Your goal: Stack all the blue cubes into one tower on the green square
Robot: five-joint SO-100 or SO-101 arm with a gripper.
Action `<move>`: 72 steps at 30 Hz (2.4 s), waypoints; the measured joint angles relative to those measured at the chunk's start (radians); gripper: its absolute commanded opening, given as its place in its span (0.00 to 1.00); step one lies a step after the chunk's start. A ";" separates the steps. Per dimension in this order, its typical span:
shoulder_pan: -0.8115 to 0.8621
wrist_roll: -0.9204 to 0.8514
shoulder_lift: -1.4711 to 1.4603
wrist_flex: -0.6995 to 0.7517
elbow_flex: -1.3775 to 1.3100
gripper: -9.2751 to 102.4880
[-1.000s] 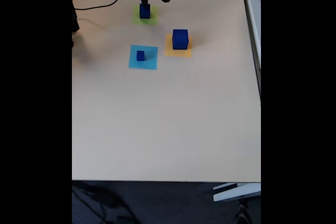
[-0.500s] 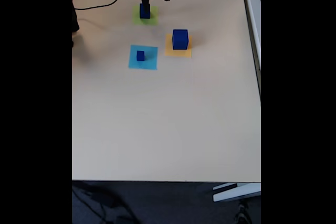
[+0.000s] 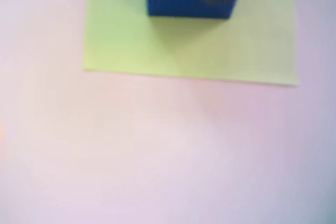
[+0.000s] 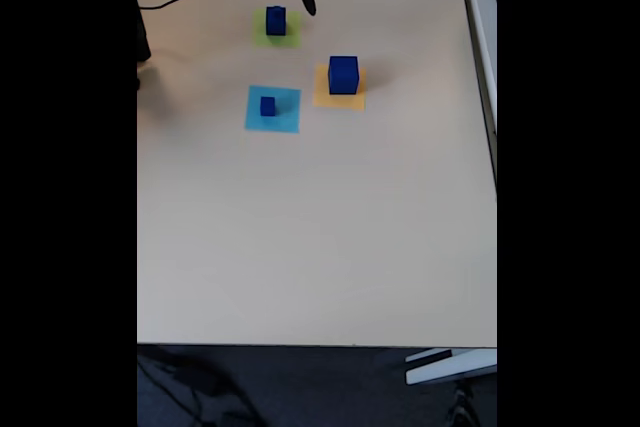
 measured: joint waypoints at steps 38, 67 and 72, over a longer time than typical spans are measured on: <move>0.402 -0.390 0.238 -0.430 0.796 0.43; 0.485 -0.428 0.204 -0.551 0.868 0.41; 0.483 -0.428 0.201 -0.558 0.882 0.41</move>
